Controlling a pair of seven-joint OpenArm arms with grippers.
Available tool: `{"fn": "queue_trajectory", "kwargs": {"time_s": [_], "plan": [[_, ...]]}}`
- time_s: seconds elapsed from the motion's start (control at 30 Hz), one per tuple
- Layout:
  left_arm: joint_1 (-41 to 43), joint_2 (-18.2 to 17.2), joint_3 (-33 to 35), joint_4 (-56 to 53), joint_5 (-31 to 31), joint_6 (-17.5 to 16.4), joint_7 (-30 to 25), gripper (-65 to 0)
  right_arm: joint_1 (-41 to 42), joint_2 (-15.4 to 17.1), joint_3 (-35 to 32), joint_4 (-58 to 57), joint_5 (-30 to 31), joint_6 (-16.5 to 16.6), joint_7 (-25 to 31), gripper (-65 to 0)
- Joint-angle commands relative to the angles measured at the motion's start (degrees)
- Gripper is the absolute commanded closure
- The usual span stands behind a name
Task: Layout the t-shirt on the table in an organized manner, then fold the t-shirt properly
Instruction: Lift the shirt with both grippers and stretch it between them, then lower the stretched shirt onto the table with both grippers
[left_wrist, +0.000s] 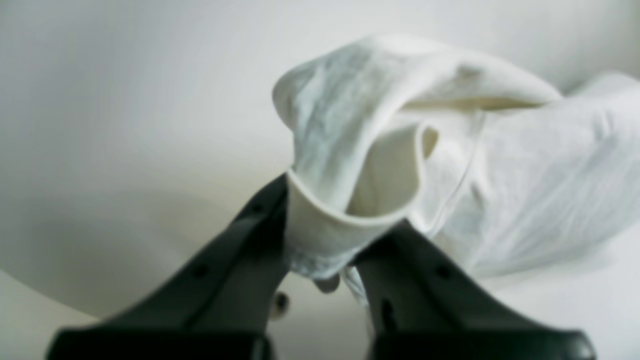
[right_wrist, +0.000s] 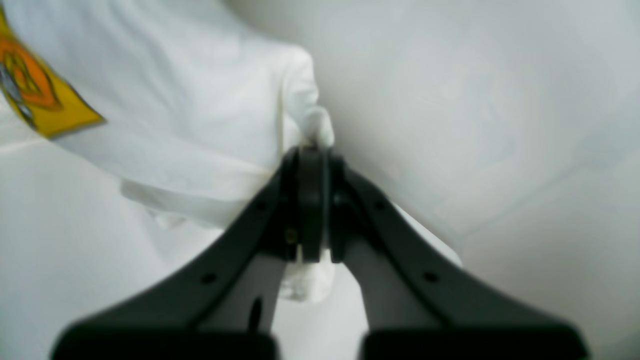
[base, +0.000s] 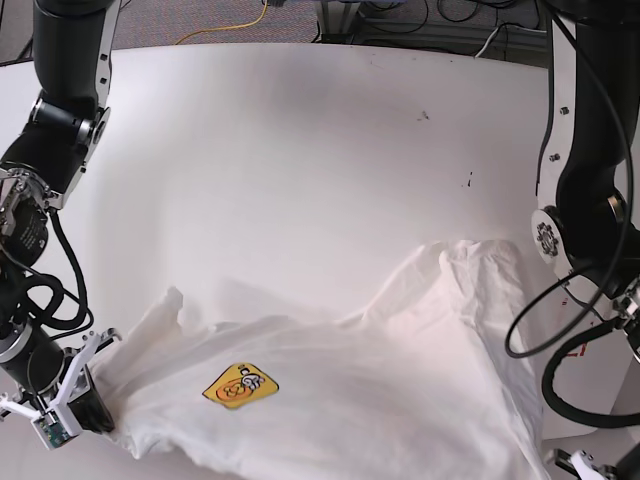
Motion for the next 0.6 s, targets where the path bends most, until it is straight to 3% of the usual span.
{"fn": "queue_trajectory", "kwargs": {"time_s": [0.0,0.47,0.57], "plan": [[0.0,-0.3,-0.2,2.5,-2.0,-0.1,-1.6,0.0,0.2,1.1,1.3,1.7,0.5,-0.1,1.9,0.0],[20.4,2.1,-0.1,11.2,-4.5,-0.1,-1.6,0.0,-12.5,0.6,6.1,4.0,0.4,-0.1,2.3,0.0],[25.5,2.2,-0.2,13.0,-4.5,-0.1,-1.6,0.0,-15.9,-0.8,7.9,4.4,0.2,-0.1,3.4,0.0]]}}
